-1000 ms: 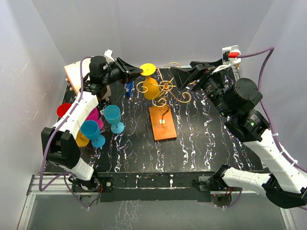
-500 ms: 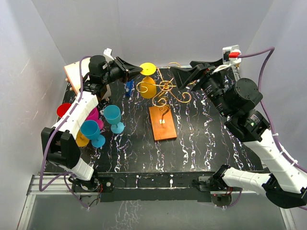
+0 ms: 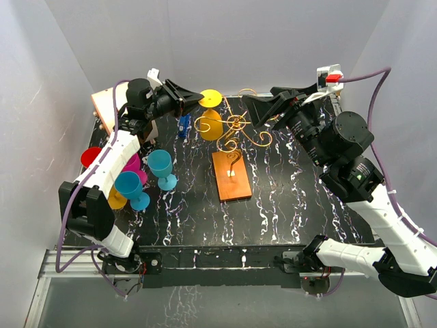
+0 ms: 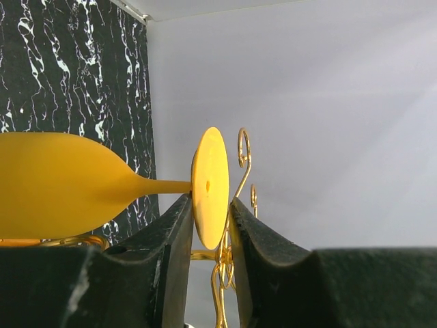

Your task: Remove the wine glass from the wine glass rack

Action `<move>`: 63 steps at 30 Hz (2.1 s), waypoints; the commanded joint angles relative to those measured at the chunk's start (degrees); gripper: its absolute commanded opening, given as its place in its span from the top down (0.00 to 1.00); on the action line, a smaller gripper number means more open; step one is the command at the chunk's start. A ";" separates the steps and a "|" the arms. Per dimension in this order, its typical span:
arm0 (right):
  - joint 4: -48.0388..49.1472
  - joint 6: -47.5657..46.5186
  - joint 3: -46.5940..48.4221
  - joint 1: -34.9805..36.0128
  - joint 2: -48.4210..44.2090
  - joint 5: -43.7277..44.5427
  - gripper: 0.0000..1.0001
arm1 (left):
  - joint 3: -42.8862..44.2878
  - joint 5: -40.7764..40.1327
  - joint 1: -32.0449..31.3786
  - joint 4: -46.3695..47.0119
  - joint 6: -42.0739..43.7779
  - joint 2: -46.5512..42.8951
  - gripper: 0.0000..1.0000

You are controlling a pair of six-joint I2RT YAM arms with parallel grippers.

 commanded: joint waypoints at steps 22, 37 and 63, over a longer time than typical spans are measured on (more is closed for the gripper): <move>2.93 0.21 0.26 -0.11 -1.47 -0.20 0.02 | 1.48 0.96 -0.82 2.80 -2.30 0.25 0.92; 3.10 0.50 -0.03 -0.09 -2.12 0.04 0.02 | 3.36 0.44 -0.91 3.91 -5.77 -0.76 1.00; 2.65 0.44 -0.01 -0.09 -3.09 0.65 0.02 | 9.20 0.20 -3.84 2.02 -5.04 5.20 1.00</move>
